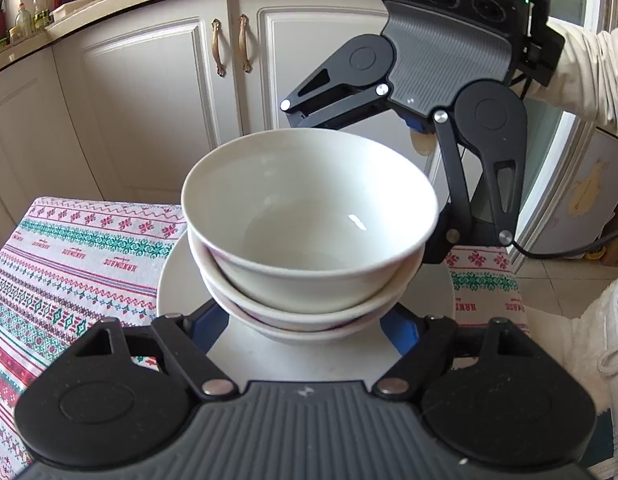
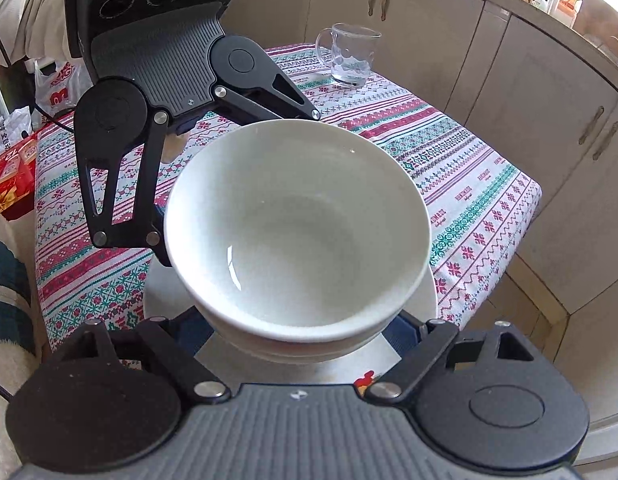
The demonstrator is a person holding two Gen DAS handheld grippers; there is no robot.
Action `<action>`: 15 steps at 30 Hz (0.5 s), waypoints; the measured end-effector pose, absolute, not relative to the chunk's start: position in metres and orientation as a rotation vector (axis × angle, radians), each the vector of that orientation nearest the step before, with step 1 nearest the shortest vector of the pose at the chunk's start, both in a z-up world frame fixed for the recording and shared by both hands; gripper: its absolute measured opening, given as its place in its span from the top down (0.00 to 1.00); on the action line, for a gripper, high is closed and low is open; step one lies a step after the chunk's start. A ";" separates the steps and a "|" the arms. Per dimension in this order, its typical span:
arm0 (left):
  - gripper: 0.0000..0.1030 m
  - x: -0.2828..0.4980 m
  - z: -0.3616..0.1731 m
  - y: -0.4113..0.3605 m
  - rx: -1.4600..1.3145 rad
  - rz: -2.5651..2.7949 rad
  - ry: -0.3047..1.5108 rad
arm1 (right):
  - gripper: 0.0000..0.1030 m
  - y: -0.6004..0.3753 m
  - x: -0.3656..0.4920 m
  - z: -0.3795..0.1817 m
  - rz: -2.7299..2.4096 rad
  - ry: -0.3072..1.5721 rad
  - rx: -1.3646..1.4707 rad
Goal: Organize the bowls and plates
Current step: 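Carry the bowl stack with both grippers over the plate stack and lower it, then open both grippers and withdraw them from the bowl stack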
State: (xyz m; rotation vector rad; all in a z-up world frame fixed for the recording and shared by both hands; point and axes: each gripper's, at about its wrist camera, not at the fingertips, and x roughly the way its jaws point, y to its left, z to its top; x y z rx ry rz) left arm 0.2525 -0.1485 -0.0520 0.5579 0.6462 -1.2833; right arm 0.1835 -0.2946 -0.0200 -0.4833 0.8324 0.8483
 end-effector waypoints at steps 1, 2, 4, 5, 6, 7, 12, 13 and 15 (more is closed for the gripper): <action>0.20 0.253 -0.052 -0.149 0.559 -1.282 0.644 | 0.11 -0.295 0.185 -0.021 0.850 0.833 -0.480; 0.20 0.252 -0.051 -0.148 0.560 -1.281 0.642 | 0.11 -0.295 0.186 -0.021 0.849 0.834 -0.478; 0.20 0.251 -0.051 -0.147 0.560 -1.279 0.637 | 0.11 -0.294 0.185 -0.021 0.846 0.831 -0.479; 0.20 0.250 -0.051 -0.147 0.558 -1.276 0.633 | 0.11 -0.294 0.185 -0.022 0.843 0.830 -0.477; 0.20 0.249 -0.052 -0.146 0.559 -1.271 0.622 | 0.11 -0.294 0.185 -0.022 0.839 0.830 -0.475; 0.18 0.248 -0.052 -0.146 0.565 -1.265 0.613 | 0.11 -0.295 0.185 -0.023 0.834 0.834 -0.464; 0.05 0.240 -0.049 -0.135 0.516 -1.218 0.594 | 0.00 -0.295 0.176 -0.022 0.809 0.818 -0.450; 0.05 0.236 -0.048 -0.133 0.517 -1.199 0.583 | 0.00 -0.294 0.173 -0.021 0.792 0.812 -0.458; 0.05 0.227 -0.044 -0.125 0.511 -1.162 0.560 | 0.00 -0.294 0.166 -0.018 0.750 0.802 -0.457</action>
